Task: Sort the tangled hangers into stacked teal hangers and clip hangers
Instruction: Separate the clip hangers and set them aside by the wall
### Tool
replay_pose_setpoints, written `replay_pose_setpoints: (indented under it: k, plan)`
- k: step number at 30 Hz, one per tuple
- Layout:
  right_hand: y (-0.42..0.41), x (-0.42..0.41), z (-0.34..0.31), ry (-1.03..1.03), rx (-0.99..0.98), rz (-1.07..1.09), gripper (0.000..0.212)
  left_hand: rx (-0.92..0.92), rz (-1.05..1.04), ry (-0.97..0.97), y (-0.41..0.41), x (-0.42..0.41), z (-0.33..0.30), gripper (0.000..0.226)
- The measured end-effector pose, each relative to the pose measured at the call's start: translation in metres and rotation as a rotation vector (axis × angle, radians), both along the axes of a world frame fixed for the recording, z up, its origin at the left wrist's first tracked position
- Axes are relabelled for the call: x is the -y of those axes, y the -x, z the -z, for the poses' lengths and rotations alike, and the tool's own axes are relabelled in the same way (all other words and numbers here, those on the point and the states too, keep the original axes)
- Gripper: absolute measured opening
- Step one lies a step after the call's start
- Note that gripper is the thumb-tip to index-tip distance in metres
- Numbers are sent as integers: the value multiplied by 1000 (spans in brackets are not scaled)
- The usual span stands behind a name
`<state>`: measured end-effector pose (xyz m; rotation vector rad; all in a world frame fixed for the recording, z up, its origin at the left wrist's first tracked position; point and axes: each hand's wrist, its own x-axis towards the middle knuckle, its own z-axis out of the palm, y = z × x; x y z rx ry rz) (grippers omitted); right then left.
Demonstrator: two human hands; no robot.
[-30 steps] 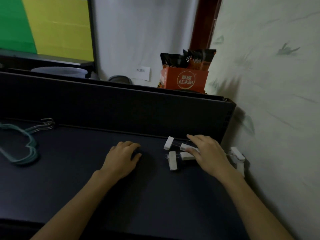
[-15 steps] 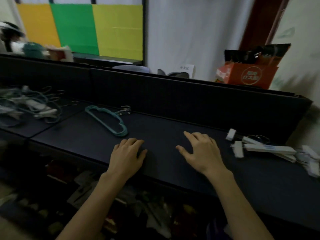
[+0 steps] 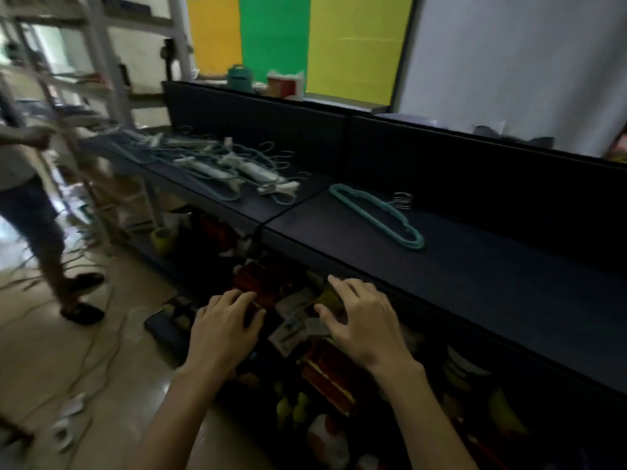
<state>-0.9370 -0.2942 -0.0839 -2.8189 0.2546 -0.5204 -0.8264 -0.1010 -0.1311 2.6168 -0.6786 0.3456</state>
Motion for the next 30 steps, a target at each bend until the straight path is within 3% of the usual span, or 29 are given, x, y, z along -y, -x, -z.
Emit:
replay_pose_setpoints:
  k: [6, 11, 16, 23, 30]
  plan:
    - [-66, -63, 23, 34, -93, -147, 61, -64, -204, 9, -32, -95, 25, 38]
    - [-119, -91, 42, 42, -125, -200, 61, -63, -254, 2, -66, -129, 41, 43]
    - [-193, -112, 56, 25, -151, -258, 63, -74, -258, -8, -128, -141, 41, 69]
    - [-303, -141, 59, -4, -162, -338, 63, -27, -329, -20, -227, -173, 36, 55]
    - [-390, -174, 63, -6, -239, -363, 65, -61, -348, -3, -300, -215, 40, 56]
